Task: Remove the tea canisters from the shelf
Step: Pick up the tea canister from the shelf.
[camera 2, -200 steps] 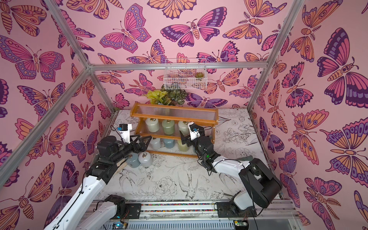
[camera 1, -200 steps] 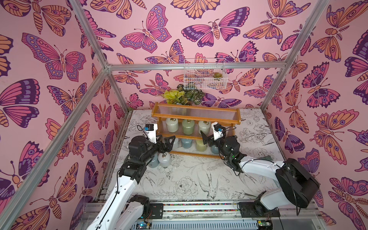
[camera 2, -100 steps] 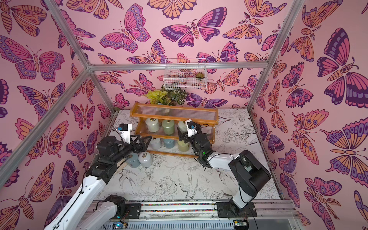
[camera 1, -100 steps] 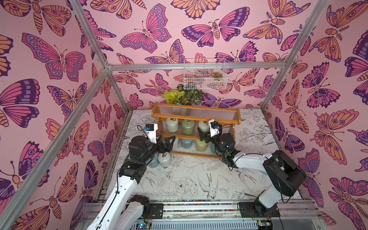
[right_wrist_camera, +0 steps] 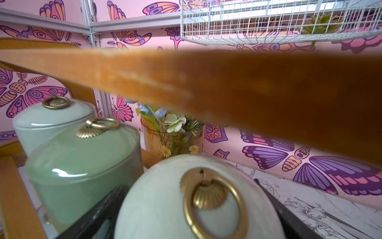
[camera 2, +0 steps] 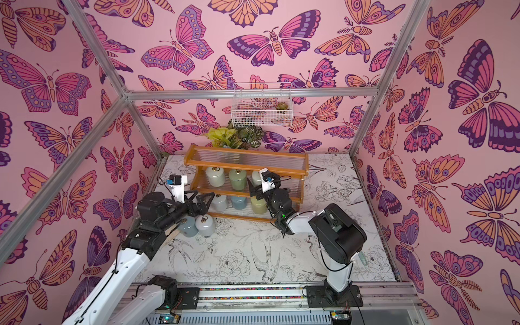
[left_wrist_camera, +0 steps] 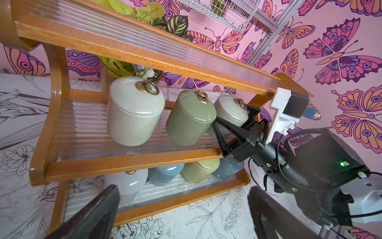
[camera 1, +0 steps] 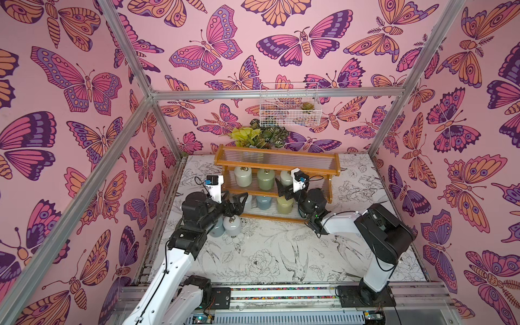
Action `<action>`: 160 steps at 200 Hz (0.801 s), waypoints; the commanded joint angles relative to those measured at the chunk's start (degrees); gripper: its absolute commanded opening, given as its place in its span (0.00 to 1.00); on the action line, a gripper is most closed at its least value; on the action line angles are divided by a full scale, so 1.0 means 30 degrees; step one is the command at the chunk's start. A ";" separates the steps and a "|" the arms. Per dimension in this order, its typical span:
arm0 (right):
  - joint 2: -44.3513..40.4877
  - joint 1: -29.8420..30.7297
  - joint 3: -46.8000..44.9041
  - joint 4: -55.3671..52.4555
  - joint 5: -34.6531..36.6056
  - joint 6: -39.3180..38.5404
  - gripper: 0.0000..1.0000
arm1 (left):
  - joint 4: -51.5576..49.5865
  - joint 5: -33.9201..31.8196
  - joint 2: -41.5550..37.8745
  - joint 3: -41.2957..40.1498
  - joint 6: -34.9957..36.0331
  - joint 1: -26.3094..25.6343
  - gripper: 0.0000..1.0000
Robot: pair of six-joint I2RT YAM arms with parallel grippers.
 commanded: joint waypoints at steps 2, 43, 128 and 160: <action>0.0580 -0.0178 0.0542 0.0720 0.0553 0.0162 0.99 | -0.0286 -0.0032 0.0077 -0.0007 0.0409 -0.0102 1.00; 0.0867 -0.0182 0.0703 0.0834 0.0586 -0.0015 0.96 | -0.0262 -0.0099 0.0153 -0.0003 0.0498 -0.0118 1.00; 0.0617 -0.0179 0.0396 0.0918 0.0532 0.0215 0.71 | -0.0411 -0.0317 -0.0330 -0.0177 0.0586 -0.0103 1.00; 0.0322 -0.0190 0.0195 0.0962 0.0383 0.0088 0.66 | -0.0434 -0.0314 -0.0370 -0.0106 0.0556 -0.0099 1.00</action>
